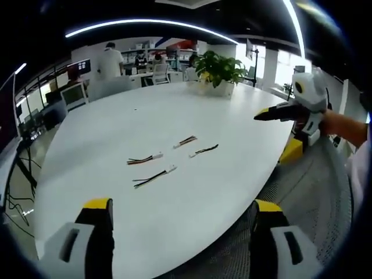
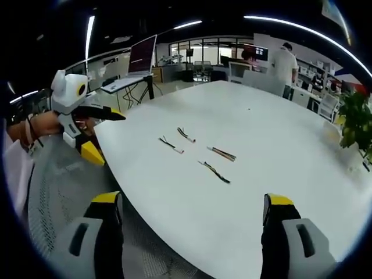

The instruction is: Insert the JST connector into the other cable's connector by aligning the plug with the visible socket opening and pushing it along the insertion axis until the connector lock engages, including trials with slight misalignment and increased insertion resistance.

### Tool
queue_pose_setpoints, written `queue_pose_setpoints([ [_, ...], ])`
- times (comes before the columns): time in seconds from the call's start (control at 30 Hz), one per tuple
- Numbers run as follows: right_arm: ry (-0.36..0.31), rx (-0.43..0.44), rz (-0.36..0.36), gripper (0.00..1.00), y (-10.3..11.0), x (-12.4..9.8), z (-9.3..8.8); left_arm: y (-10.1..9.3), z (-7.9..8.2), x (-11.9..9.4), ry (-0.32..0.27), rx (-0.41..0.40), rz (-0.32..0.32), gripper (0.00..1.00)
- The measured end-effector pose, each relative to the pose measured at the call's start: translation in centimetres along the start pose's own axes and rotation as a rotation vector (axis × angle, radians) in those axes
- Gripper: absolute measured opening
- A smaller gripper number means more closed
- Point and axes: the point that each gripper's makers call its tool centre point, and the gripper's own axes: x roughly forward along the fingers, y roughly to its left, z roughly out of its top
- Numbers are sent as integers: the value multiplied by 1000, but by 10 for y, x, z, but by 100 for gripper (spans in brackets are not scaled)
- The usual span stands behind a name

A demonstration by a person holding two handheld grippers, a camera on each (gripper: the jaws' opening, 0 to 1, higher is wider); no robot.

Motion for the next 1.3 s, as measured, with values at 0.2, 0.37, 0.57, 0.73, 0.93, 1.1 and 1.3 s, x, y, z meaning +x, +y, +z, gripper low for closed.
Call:
queue_pose_setpoints([
  [0.2, 10, -2, 10, 100, 2, 1, -2, 0, 0, 0, -1, -2, -2, 98],
  [0.37, 8, -3, 11, 100, 2, 1, -1, 0, 0, 0, -1, -2, -2, 98],
  [0.57, 15, -7, 14, 100, 3, 2, -2, 0, 0, 0, -1, -11, -2, 98],
  [0.73, 12, -6, 19, 100, 3, 2, -1, 1, 2, -1, -12, -23, -3, 98],
  [0.93, -6, 5, 28, 99, 3, 3, 3, 5, 11, -3, -66, -85, -6, 98],
  [1.1, -12, 4, 34, 99, 3, 5, 6, 6, 15, -4, -90, -104, -9, 98],
  [1.3, 5, -58, 22, 98, 2, 7, 6, 3, 12, -3, -63, -69, -16, 98],
])
